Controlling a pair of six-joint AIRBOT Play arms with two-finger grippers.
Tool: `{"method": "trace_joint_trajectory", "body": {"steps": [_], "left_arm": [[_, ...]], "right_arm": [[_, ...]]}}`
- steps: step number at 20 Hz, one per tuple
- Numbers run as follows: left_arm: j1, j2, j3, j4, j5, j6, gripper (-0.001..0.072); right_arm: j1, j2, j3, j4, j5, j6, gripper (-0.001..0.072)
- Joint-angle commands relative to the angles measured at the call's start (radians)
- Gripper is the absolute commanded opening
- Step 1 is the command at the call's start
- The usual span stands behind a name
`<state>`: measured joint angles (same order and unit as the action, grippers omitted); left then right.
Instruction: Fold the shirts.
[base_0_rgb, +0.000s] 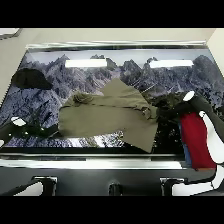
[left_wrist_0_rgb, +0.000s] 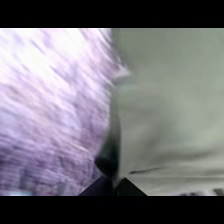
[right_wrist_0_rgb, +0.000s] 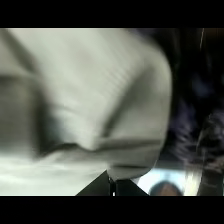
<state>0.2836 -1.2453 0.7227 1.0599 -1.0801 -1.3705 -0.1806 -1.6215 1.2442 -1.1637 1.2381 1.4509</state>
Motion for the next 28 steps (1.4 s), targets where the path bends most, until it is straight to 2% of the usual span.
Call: {"method": "trace_joint_trajectory", "body": {"steps": [1, 4, 7, 9, 11, 16, 19, 22, 24, 26, 28], "left_arm": [[-0.003, 0.105, 0.205, -0.04, -0.053, 0.021, 0.0025], [-0.003, 0.277, 0.588, -0.04, -0.029, -0.032, 0.0026], [-0.003, 0.434, 1.004, -0.003, 0.109, -0.051, 0.0026], [-0.003, 0.513, 1.177, 0.064, 0.18, -0.1, 0.0026], [-0.003, 0.579, 1.208, 0.074, 0.176, -0.161, 0.0026], [-0.003, 0.62, 1.207, 0.075, 0.145, -0.179, 0.0025], [-0.003, 0.584, 1.207, 0.091, 0.048, -0.179, 0.0026], [-0.003, 0.484, 1.185, 0.143, -0.175, -0.176, 0.0027], [-0.003, 0.398, 1.099, 0.142, -0.275, -0.142, 0.0027], [-0.006, 0.305, 0.94, 0.142, -0.3, -0.108, 0.0027], [-0.006, 0.199, 0.744, 0.142, -0.275, -0.079, 0.0027]], "right_arm": [[0.013, 0.113, 0.121, -0.008, -0.037, -0.045, 0.0035], [0.013, 0.341, 0.322, -0.009, -0.126, -0.093, 0.0036], [0.013, 0.636, 0.479, -0.047, -0.425, -0.11, 0.0036], [0.013, 0.815, 0.49, -0.081, -0.557, -0.107, 0.0036], [0.013, 0.931, 0.49, -0.116, -0.53, -0.064, 0.0036], [0.013, 1.04, 0.495, -0.196, -0.492, -0.002, 0.0035], [0.013, 1.024, 0.496, -0.224, -0.438, 0.053, 0.0035], [0.013, 0.922, 0.496, -0.224, -0.222, 0.08, 0.0036], [0.013, 0.772, 0.496, -0.187, 0.006, 0.066, 0.0036], [0.013, 0.572, 0.494, -0.122, 0.224, 0.01, 0.0035], [0.049, 0.364, 0.482, -0.102, 0.3, 0.011, 0.0035]]}}
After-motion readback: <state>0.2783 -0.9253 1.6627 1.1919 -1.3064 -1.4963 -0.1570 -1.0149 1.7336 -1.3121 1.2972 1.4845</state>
